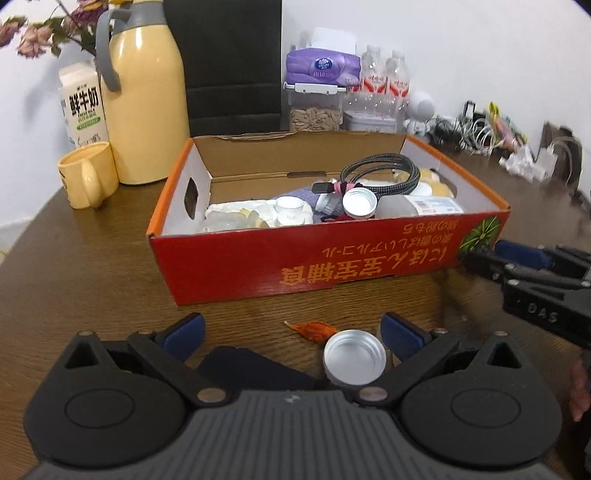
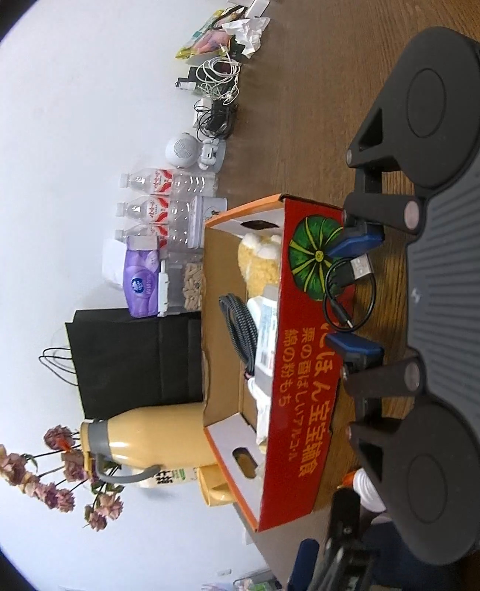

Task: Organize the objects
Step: 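Grasp the black USB cable with right tool while left tool grasps the silver-topped cap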

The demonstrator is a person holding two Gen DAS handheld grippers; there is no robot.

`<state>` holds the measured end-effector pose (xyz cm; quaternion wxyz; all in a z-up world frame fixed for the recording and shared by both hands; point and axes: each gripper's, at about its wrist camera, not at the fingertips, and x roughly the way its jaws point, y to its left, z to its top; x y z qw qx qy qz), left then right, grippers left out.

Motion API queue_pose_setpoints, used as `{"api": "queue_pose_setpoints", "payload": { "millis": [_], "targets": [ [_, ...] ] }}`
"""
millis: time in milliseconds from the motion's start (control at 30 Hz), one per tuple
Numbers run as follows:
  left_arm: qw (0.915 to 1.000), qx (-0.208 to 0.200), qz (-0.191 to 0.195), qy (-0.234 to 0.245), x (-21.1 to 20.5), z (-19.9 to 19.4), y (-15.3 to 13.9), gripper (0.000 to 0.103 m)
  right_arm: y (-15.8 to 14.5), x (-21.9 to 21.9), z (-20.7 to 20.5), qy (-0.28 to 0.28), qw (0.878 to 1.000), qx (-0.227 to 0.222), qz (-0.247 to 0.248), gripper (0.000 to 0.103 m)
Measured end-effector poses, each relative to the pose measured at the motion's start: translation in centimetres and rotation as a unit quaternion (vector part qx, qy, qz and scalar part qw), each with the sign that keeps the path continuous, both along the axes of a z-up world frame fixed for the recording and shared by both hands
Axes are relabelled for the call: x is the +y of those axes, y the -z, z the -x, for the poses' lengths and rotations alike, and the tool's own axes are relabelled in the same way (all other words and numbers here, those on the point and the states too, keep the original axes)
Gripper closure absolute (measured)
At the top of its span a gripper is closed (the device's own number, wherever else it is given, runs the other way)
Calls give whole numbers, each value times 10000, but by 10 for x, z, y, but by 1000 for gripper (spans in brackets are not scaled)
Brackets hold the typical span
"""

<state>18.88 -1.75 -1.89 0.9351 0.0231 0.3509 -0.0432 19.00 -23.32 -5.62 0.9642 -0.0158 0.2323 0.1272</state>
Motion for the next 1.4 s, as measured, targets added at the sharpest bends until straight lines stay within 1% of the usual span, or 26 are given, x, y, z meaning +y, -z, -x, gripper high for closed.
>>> {"api": "queue_pose_setpoints", "payload": {
  "millis": [100, 133, 167, 200, 267, 300, 567, 733, 833, 900, 933, 967, 1000, 1067, 1100, 1133, 1200, 1233, 1333, 1367, 1400],
  "targets": [
    [9998, -9, -218, 32, -4, -1, -3, 0, -2, -1, 3, -53, 9999, -70, -62, 58],
    [9995, 6, -294, 72, -6, -2, -4, 2, -3, -2, 4, -69, 9999, -96, -77, 58],
    [9992, 41, -382, 134, -9, -2, -4, 7, -4, -1, 5, -80, 9999, -115, -86, 58],
    [9986, 94, -480, 201, -12, -3, -3, 10, -4, -1, 6, -93, 9998, -130, -93, 58],
    [9974, 199, -620, 298, -18, -5, -1, 18, -5, -1, 8, -111, 9998, -154, -97, 58],
    [9970, 251, -652, 340, -20, -6, 1, 19, -5, -2, 9, -122, 9997, -171, -100, 58],
    [9940, 604, -711, 577, -30, -10, 2, 19, -7, -2, 12, -158, 9995, -241, -116, 58],
    [9896, 805, -943, 728, -35, -11, 3, 19, -8, -2, 15, -182, 9994, -278, -117, 58],
    [9876, 917, -952, 842, -38, -12, 4, 19, -8, -1, 15, -177, 9994, -282, -106, 58],
    [9866, 958, -1006, 860, -40, -14, 6, 23, -8, -1, 15, -156, 9995, -253, -90, 58],
    [9862, 987, -1013, 862, -40, -15, 7, 24, -8, -2, 14, -146, 9996, -220, -88, 58],
    [9861, 1004, -995, 869, -40, -16, 8, 24, -7, -2, 13, -151, 9997, -153, -87, 54],
    [9861, 1011, -982, 880, -40, -16, 8, 25, -5, -2, 11, -152, 9998, -47, -72, 47],
    [9858, 1038, -929, 939, -41, -17, 7, 36, 1, -4, 4, -71, 9996, 268, -6, 43],
    [9853, 1063, -899, 989, -41, -17, 6, 38, 4, -5, 0, -60, 9990, 436, -4, 43],
    [9848, 1071, -889, 1035, -42, -17, 6, 43, 7, -6, -2, -42, 9985, 549, -19, 43],
    [9841, 1089, -879, 1096, -43, -16, 6, 52, 10, -7, -6, -24, 9977, 672, -19, 43],
    [9837, 1119, -876, 1104, -43, -16, 7, 61, 11, -6, -7, -49, 9974, 722, -18, 43],
    [9838, 1159, -796, 1111, -41, -18, 10, 62, 16, -5, -11, -143, 9956, 925, -69, 44],
    [9842, 1153, -766, 1104, -40, -18, 10, 62, 17, -6, -11, -127, 9957, 918, -89, 46],
    [9845, 1150, -741, 1098, -40, -18, 10, 62, 17, -6, -11, -117, 9957, 914, -95, 55]
  ]
}}
